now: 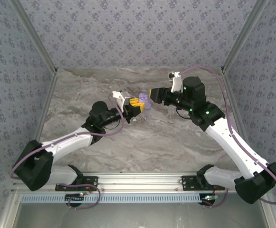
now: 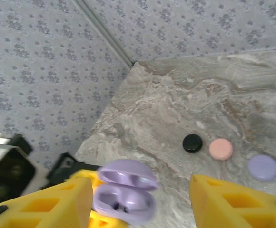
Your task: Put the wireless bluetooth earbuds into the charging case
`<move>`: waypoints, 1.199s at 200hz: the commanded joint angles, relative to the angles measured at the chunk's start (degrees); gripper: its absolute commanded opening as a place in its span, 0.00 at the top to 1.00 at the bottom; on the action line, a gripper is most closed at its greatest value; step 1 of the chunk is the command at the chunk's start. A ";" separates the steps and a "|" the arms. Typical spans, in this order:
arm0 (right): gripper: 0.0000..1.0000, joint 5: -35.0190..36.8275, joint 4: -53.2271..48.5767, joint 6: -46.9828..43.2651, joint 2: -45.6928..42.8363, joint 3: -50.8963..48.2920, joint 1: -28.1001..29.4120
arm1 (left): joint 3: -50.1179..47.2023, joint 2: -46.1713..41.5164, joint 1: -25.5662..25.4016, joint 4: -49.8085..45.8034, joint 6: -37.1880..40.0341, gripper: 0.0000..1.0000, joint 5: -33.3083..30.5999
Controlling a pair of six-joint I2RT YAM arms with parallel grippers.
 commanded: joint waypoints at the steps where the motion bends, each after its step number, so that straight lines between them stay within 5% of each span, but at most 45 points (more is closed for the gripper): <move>1: 0.41 3.87 -5.42 -2.04 0.55 -1.74 -0.92 | -1.30 -6.37 -0.13 -3.34 4.19 1.00 -6.03; 60: 0.48 10.24 -11.44 -3.36 17.21 -1.91 0.85 | -5.57 -19.13 -0.16 -14.36 8.81 1.00 -12.41; 140: 0.53 15.31 -12.95 -4.26 40.64 8.81 3.82 | -7.74 -24.21 -0.17 -17.09 9.04 1.00 -14.41; 240: 0.60 21.45 -17.82 -5.09 51.96 17.24 6.18 | -8.29 -25.13 -0.19 -17.13 8.10 1.00 -14.42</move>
